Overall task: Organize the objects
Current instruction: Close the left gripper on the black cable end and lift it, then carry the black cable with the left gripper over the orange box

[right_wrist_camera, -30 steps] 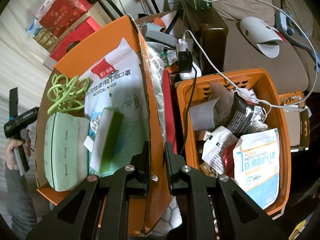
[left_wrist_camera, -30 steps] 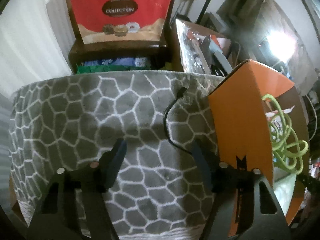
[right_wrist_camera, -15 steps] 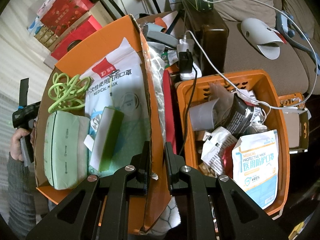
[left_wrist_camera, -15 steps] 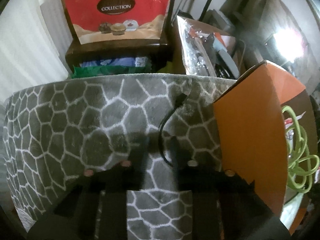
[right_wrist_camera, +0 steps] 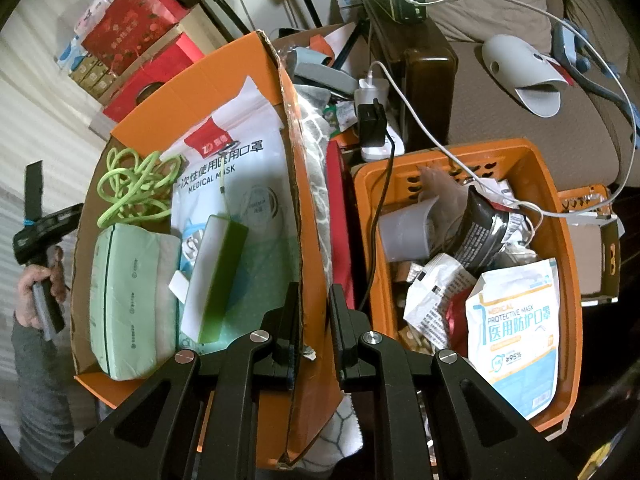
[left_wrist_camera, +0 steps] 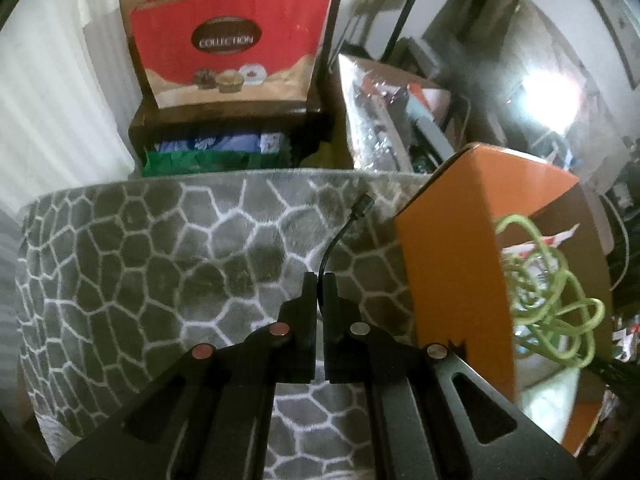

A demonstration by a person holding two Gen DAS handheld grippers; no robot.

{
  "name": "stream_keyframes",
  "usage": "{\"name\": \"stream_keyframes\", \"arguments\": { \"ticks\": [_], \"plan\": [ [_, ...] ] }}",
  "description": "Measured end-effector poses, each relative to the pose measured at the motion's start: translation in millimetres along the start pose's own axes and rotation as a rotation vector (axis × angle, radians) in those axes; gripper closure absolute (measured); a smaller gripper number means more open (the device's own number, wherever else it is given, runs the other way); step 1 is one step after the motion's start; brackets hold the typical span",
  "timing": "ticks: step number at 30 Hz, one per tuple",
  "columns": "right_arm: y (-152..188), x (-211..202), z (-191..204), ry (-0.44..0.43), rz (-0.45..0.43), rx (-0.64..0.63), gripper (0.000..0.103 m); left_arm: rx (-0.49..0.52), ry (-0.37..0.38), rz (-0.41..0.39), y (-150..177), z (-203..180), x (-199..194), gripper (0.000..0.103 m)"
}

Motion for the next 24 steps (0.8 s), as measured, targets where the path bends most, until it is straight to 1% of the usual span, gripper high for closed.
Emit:
{"name": "stream_keyframes", "arguments": {
  "ticks": [7, 12, 17, 21, 24],
  "plan": [
    [-1, -1, 1, -0.01, -0.003, 0.007, 0.09, 0.03, 0.039, -0.081, -5, -11, -51, 0.101],
    [-2, -2, 0, -0.016, -0.006, 0.01, 0.09, 0.074, 0.059, -0.16, -9, -25, -97, 0.101],
    [-1, -1, -2, -0.026, -0.012, 0.013, 0.09, 0.11, 0.078, -0.22, -9, -39, -135, 0.101],
    [-1, -2, -3, -0.032, -0.015, 0.017, 0.089, 0.135, 0.102, -0.255, -8, -52, -161, 0.102],
    [-1, -2, -4, -0.034, -0.017, 0.02, 0.089, 0.159, 0.136, -0.267, -4, -64, -176, 0.102]
  ]
}}
Point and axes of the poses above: each gripper's, at about its wrist camera, not at the fingertips, and x roughly the way its jaws point, z to its left, y to its underside, the point moved 5 cm from there along x, roughly the way its jaws point, and after that the axes turned 2 degrees about z, right-handed, at the moved point
